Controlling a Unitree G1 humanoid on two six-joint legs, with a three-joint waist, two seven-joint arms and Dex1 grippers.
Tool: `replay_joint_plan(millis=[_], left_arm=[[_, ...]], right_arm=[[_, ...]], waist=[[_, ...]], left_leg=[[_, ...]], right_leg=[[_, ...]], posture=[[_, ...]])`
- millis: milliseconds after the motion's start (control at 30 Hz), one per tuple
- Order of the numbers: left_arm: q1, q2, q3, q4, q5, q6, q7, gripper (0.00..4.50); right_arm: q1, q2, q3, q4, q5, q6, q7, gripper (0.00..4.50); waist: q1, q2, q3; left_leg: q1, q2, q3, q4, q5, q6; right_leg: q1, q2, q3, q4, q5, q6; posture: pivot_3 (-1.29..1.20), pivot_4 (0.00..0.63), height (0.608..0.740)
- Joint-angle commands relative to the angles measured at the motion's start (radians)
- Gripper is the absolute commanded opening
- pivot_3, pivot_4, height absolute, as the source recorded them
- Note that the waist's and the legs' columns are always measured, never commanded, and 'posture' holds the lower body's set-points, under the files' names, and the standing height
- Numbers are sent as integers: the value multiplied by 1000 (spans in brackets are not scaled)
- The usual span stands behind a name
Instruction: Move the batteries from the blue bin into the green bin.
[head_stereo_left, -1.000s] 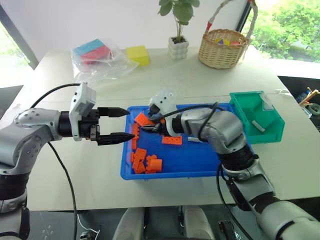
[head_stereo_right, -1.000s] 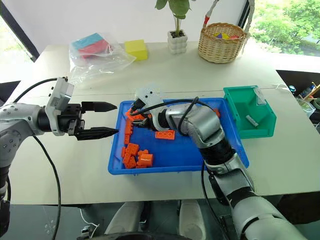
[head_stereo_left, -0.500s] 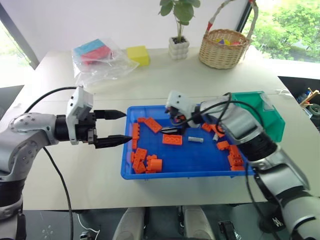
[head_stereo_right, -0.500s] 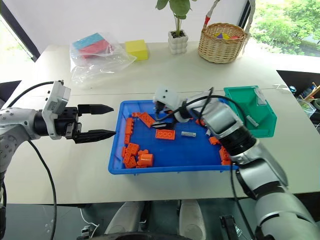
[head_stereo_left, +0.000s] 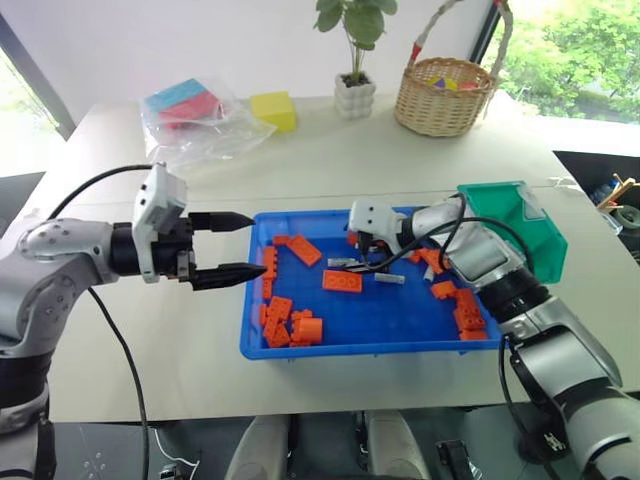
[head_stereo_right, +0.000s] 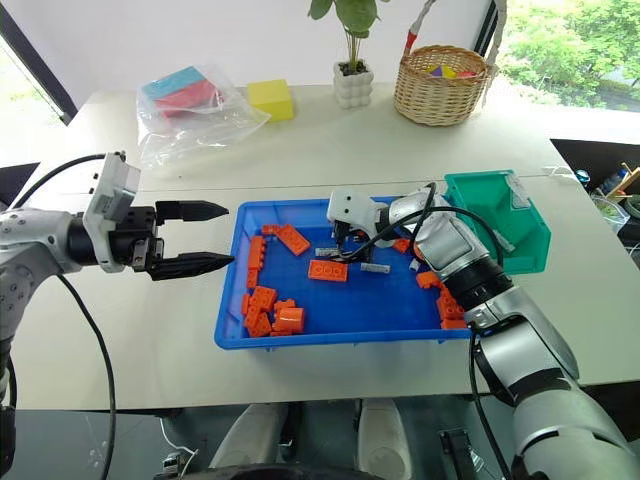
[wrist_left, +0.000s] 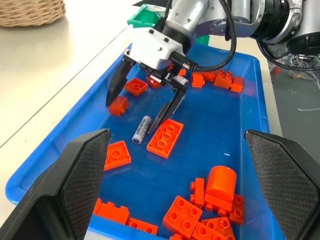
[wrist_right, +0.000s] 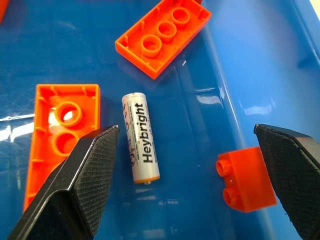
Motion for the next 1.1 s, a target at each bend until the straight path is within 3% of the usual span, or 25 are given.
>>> replay_joint_plan(millis=[33,67,300,567,767,933,1100], left_arm=[[-17,5,13,-5,-7,-10,-3,4500],[-18,6,13,-3,-6,-10,-4,4500],[-38,6,3,10,-1,-12,-10,4500],[-51,-3,-6,20,6,-19,-13,4500],[-42,-11,-25,15,11,-22,-23,4500],[-43,-24,-46,9,9,-20,-26,4500],[-68,-39,-66,37,22,-29,-38,4500]], right_arm=[[15,4,-40,-18,-15,-25,-3,3925],[22,3,-41,-25,-19,-27,0,3652],[88,-10,-42,-110,-27,-3,32,57],[91,-17,-58,-131,-46,27,40,39],[55,-71,-188,-286,27,196,41,39],[56,-233,-424,-429,115,439,17,39],[162,-421,-570,-418,107,481,-26,39]], waist=[[2,0,0],[2,0,0],[0,0,0],[1,0,0],[5,0,0],[8,0,1],[21,0,1]], left_leg=[[0,0,0,0,0,0],[0,0,0,0,0,0],[0,0,0,0,0,0],[1,0,0,0,0,0],[0,0,0,0,0,0],[-1,-1,0,1,0,0],[-1,0,0,0,0,1]], right_leg=[[0,0,0,0,0,0],[0,0,0,0,0,0],[0,0,0,0,0,0],[1,0,0,0,0,0],[1,0,0,0,0,0],[0,-1,0,0,0,0],[1,-2,-1,-3,0,0]], posture=[[0,150,702],[0,150,702],[0,150,702],[0,150,702],[0,150,702],[0,150,702],[0,150,702]])
